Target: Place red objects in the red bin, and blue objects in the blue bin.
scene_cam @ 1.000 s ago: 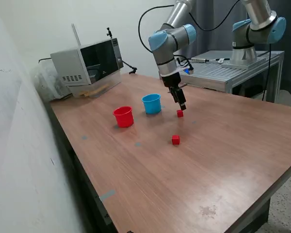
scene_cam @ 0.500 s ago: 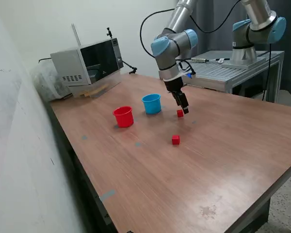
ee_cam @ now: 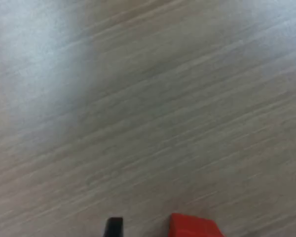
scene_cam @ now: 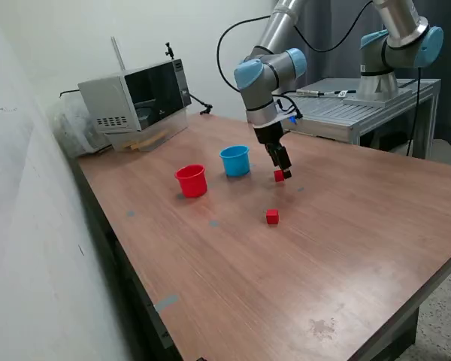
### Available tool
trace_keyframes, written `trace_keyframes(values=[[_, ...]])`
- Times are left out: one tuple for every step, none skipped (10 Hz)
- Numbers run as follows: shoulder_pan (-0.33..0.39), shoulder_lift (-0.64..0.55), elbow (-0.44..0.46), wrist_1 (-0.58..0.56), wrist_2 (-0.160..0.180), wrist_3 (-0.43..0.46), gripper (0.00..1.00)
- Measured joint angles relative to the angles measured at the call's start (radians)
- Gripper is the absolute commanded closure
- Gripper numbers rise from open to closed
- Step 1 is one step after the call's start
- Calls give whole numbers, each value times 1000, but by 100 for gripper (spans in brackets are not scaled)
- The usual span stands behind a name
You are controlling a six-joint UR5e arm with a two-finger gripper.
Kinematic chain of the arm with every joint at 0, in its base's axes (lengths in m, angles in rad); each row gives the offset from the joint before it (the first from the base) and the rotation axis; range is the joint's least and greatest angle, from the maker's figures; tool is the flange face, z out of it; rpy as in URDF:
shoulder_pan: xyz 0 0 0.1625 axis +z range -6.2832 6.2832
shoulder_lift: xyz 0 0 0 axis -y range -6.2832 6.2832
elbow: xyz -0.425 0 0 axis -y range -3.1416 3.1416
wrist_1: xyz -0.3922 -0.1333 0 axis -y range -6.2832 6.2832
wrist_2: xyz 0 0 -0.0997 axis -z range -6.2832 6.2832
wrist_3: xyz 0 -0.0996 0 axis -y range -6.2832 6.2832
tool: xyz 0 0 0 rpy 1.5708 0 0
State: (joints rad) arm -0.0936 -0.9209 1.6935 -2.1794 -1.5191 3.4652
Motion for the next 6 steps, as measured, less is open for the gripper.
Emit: trace_keyframes(values=[[0,2,0,-3,-2,0,100],[0,5,0,-5,-8,0,100],[0,7,-1,-6,-18,0,100],[0,7,-2,-6,-26,1,100],[0,8,-2,-6,-31,1,100],[0,7,-4,-6,-34,1,100]])
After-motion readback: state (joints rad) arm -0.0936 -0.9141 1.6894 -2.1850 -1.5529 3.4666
